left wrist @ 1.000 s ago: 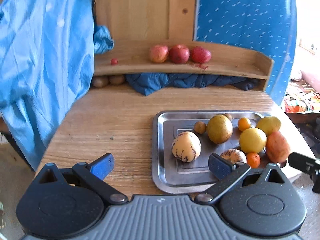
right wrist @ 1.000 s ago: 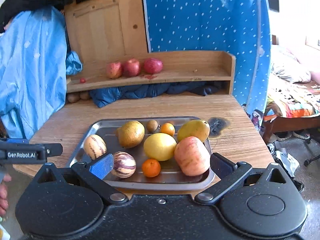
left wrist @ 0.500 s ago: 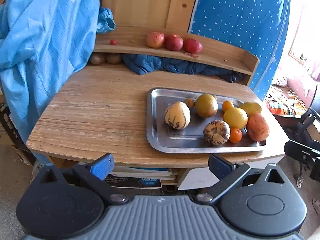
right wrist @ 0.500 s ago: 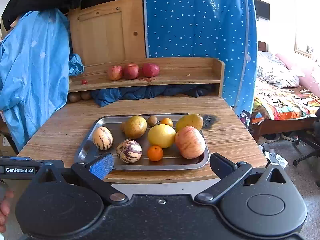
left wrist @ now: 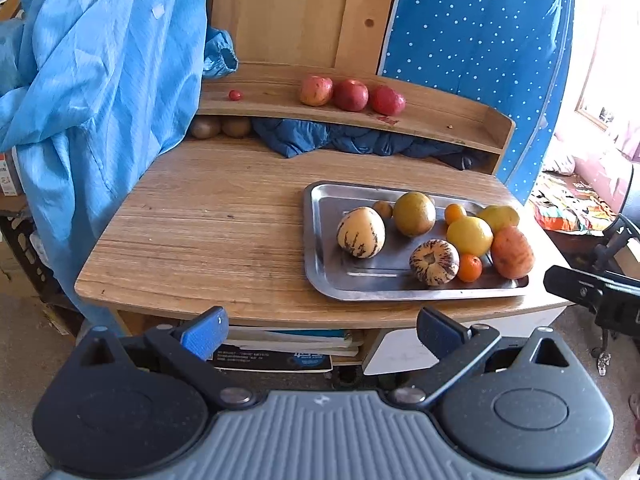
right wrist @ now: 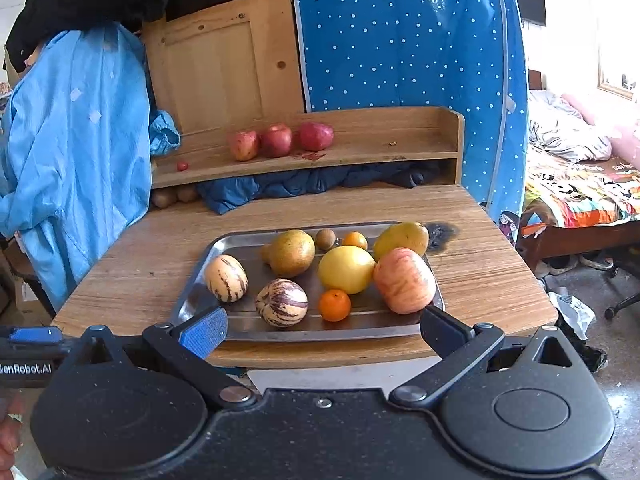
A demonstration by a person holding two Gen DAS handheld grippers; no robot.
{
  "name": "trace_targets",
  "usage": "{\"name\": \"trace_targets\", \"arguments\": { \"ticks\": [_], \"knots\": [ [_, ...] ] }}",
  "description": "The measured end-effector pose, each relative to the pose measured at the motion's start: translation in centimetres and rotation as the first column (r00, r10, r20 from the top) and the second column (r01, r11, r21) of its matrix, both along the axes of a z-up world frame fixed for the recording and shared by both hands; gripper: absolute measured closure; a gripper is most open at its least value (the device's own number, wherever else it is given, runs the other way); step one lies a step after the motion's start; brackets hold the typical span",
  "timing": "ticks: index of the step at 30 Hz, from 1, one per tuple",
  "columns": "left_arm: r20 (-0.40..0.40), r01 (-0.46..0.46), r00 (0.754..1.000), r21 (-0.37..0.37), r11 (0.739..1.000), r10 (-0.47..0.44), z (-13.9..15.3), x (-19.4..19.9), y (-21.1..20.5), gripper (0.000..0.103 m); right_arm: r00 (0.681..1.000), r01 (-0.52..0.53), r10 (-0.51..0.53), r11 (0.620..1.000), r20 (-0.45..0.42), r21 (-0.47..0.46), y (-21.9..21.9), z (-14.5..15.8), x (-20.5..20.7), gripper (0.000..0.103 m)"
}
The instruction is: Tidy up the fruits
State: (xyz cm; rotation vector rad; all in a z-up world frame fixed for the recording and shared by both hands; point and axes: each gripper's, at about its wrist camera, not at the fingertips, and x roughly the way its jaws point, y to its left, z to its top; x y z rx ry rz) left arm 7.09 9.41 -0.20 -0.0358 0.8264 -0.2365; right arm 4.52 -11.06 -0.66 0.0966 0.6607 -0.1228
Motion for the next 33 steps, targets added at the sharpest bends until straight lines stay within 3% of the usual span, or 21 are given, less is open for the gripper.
{"name": "trace_targets", "arguments": {
  "ticks": [33],
  "knots": [
    [-0.015,0.017,1.000,-0.005,1.000,-0.017,-0.5,1.0,-0.3,0.001,1.000,-0.007,0.007,0.999,-0.004,-0.035,0.2,-0.3,0.8,0.001]
  ]
}}
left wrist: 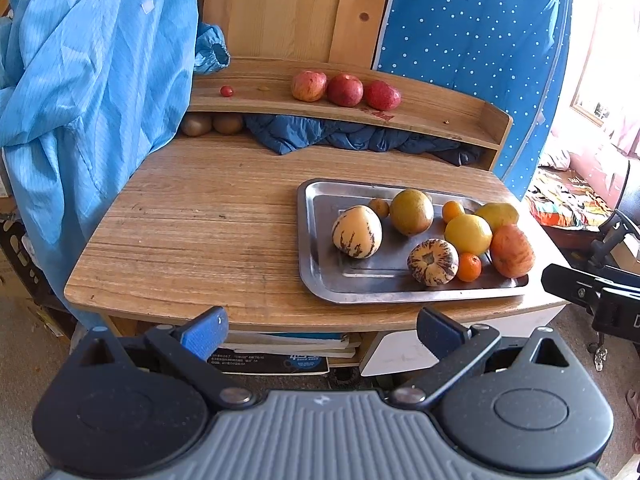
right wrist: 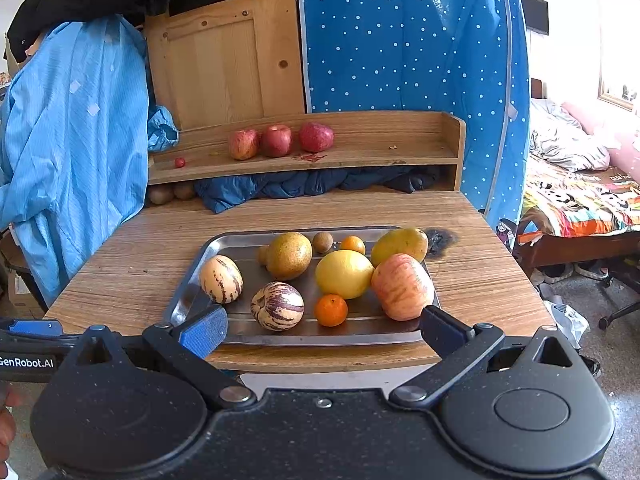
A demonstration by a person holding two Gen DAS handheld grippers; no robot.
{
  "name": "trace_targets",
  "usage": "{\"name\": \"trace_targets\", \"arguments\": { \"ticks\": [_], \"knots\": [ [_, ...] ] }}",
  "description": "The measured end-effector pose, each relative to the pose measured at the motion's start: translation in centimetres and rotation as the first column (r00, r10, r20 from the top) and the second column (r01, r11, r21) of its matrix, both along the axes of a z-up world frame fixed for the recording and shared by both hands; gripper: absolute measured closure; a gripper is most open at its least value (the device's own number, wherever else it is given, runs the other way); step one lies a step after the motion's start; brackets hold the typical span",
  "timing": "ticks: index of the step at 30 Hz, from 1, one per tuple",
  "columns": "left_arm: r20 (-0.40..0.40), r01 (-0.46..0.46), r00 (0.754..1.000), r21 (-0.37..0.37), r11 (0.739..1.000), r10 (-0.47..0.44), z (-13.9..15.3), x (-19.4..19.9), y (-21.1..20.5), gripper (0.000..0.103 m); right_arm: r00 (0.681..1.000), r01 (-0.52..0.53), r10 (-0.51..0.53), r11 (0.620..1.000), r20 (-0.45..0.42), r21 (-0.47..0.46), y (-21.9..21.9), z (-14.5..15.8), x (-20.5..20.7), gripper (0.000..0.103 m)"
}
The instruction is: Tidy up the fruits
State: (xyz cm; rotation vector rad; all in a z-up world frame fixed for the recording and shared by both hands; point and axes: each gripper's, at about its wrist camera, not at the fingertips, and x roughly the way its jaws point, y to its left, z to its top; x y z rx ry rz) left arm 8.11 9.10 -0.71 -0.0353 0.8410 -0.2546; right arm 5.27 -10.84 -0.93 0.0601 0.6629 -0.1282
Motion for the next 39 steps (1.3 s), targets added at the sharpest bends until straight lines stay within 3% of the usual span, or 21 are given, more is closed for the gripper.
{"name": "trace_targets", "arguments": {
  "ticks": [27,39],
  "knots": [
    [0.003,-0.047,0.999,0.113,0.992,0.047,0.4,-0.7,0.0,0.001,1.000,-0.009,0.008,1.000,-0.024,-0.008,1.1,-0.3,-0.8,0.001],
    [-0.010,-0.032,0.999,0.065,0.997,0.033,0.7,-1.1,0.4,0.001,0.999,-0.028,0.028,0.999,-0.033,-0.015,1.6,-0.3,-1.2,0.001]
  ]
}}
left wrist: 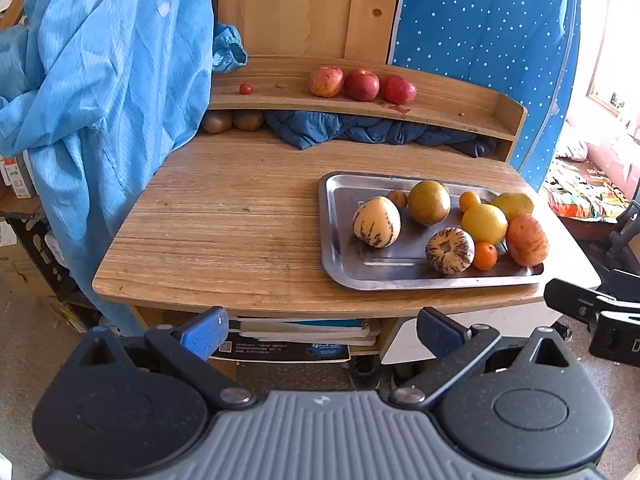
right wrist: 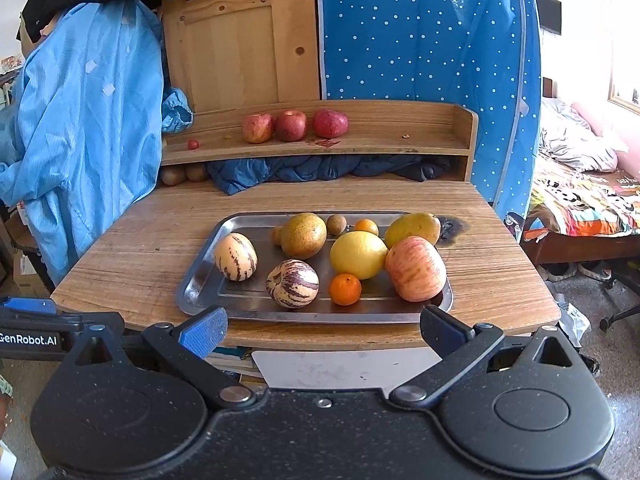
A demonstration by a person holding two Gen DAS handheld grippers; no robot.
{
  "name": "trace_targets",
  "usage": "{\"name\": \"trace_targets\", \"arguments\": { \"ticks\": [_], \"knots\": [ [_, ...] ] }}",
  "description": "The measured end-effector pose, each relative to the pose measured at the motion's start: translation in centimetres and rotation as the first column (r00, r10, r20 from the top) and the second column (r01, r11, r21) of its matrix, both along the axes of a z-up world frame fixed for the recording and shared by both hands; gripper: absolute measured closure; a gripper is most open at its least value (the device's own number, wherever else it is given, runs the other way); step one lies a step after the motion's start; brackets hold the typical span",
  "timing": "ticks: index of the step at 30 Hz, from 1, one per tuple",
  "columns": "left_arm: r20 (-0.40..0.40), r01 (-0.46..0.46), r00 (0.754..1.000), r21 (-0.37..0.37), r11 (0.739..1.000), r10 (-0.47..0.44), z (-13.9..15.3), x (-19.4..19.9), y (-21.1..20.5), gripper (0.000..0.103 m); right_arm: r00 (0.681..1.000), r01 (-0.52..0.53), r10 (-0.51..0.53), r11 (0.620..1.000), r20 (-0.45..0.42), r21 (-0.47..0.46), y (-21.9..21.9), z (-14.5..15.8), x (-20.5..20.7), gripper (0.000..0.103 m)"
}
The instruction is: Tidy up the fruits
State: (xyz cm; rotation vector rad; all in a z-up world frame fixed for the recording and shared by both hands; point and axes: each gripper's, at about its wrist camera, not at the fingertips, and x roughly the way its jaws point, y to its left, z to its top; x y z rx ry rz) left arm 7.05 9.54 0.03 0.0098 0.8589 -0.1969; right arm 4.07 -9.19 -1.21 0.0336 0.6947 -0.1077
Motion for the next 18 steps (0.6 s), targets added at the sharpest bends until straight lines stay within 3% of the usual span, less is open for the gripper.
{"name": "trace_targets", "arguments": {
  "ticks": [18],
  "knots": [
    [-0.008,-0.023,1.000,-0.002,1.000,0.023,-0.08,-0.79,0.20,0.001,1.000,-0.016,0.016,1.000,-0.006,0.002,0.26,0.01,-0.20,0.001]
  ]
}}
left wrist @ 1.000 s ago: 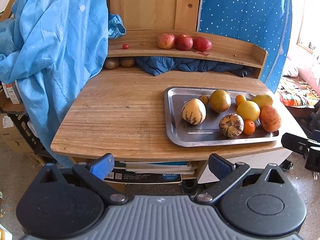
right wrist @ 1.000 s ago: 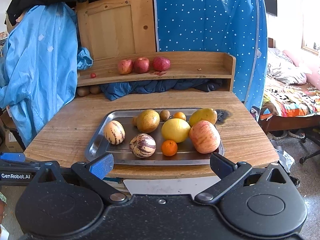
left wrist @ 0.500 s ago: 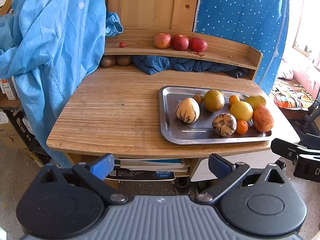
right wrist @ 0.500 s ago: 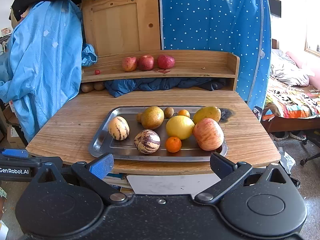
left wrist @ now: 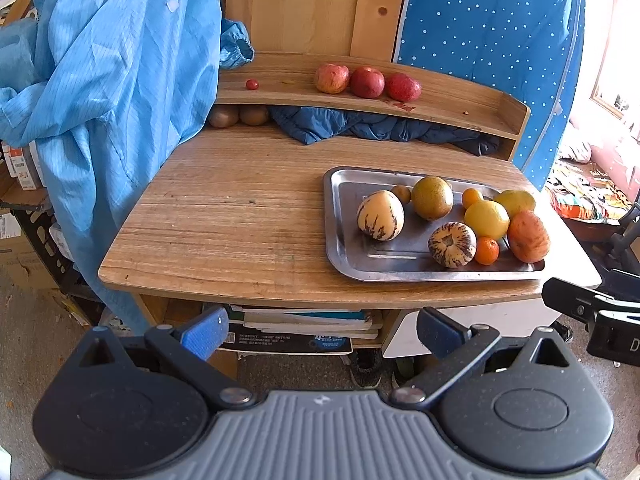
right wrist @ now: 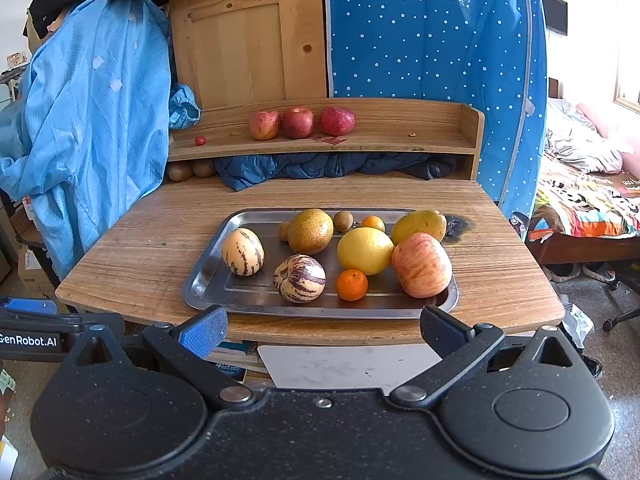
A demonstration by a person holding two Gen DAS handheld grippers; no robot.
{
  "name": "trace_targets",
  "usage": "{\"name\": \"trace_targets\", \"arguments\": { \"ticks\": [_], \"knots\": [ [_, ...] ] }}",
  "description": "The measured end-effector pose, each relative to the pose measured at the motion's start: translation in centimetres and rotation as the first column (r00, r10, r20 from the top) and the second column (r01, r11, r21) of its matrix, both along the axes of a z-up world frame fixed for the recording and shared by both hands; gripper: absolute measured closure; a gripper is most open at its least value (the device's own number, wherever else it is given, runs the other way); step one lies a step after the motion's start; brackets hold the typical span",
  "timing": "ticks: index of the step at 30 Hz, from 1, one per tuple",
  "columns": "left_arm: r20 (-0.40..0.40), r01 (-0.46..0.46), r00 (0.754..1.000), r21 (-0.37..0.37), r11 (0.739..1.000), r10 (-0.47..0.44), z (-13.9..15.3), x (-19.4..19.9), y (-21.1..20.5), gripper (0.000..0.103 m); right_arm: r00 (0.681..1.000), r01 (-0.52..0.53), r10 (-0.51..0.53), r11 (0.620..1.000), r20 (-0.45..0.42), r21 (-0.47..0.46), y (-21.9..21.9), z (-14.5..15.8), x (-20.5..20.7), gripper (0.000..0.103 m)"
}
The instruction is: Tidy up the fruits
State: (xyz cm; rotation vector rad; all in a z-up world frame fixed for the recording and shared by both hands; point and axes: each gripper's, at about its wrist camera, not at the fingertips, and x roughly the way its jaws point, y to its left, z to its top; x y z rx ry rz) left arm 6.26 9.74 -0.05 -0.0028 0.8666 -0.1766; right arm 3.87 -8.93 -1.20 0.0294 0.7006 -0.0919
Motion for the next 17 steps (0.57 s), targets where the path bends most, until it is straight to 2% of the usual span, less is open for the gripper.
{"name": "trace_targets", "arguments": {
  "ticks": [17],
  "knots": [
    [0.015,-0.004,1.000,-0.021,1.000,0.004,0.21,-0.59,0.19,0.001,1.000,0.000,0.000,1.000,0.001,-0.001,-0.03,-0.02,-0.15,0.001]
  ]
}}
